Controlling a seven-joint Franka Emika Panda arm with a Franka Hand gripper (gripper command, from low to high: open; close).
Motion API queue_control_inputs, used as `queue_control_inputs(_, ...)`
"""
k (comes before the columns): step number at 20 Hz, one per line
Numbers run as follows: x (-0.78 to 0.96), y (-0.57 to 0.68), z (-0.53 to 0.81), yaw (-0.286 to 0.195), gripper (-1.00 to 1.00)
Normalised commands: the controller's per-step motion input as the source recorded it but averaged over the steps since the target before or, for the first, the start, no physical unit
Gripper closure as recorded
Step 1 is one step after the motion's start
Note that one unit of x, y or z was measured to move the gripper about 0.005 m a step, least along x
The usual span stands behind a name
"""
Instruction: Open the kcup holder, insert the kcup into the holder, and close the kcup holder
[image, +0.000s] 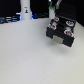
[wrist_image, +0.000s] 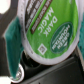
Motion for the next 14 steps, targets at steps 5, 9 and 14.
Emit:
queue_control_inputs(5, 0.05, 0.04, 0.01, 0.000, 1.00)
queue_control_inputs(9, 0.16, 0.06, 0.04, -0.001, 1.00)
queue_control_inputs(14, 0.31, 0.05, 0.18, -0.001, 1.00)
